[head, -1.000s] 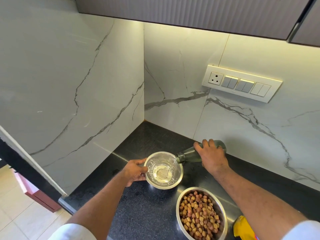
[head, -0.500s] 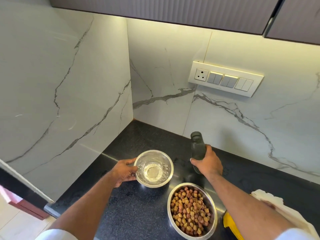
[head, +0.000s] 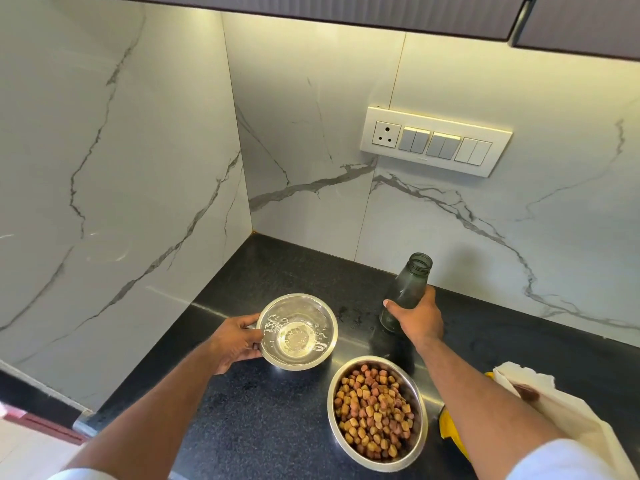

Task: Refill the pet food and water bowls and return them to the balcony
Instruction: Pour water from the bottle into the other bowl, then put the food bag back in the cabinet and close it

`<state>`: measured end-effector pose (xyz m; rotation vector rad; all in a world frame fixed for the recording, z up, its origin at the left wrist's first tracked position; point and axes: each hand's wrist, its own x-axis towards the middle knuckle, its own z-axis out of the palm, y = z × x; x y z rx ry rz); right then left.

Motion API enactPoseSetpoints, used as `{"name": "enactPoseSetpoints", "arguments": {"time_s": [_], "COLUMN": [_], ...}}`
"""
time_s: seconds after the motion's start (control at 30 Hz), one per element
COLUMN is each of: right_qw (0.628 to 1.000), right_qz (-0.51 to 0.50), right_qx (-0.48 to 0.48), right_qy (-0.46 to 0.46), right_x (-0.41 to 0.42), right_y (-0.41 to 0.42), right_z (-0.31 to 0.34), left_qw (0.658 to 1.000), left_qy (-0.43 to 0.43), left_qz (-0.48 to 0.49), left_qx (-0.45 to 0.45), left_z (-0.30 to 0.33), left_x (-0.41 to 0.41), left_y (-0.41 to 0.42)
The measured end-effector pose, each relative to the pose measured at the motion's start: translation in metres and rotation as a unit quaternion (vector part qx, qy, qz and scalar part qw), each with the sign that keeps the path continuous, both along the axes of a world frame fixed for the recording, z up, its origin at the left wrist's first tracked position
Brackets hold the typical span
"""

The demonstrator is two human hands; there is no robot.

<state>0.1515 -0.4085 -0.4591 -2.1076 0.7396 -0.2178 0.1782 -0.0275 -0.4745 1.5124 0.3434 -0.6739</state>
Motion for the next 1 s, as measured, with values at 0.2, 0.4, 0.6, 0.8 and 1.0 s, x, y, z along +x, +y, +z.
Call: {"name": "enactPoseSetpoints", "arguments": {"time_s": [0.2,0.4,0.6,0.8,1.0], "right_qw": [0.999,0.994,0.993,0.988,0.976], "right_qz": [-0.006,-0.026,-0.077,-0.072,-0.028], "right_qx": [0.045,0.108,0.054,-0.009,-0.021], "right_qy": [0.000,-0.008,-0.072,-0.138,-0.215], "right_x": [-0.001,-0.001,-0.005,-0.009,-0.001], "right_y": [0.000,0.004,0.014,0.022,0.041], "right_z": [-0.004,0.001,0.026,0.068,0.137], "left_qw": [1.000,0.996,0.973,0.958,0.948], "left_qy": [0.002,-0.003,-0.076,-0.169,-0.261], "left_qz": [-0.019,-0.061,-0.071,-0.012,0.030], "left_qx": [0.012,0.065,0.204,0.231,0.179], "left_z": [0.000,0.013,0.027,0.062,0.127], "left_x": [0.002,0.006,0.011,0.016,0.017], "left_y": [0.002,-0.001,-0.009,-0.023,-0.052]}}
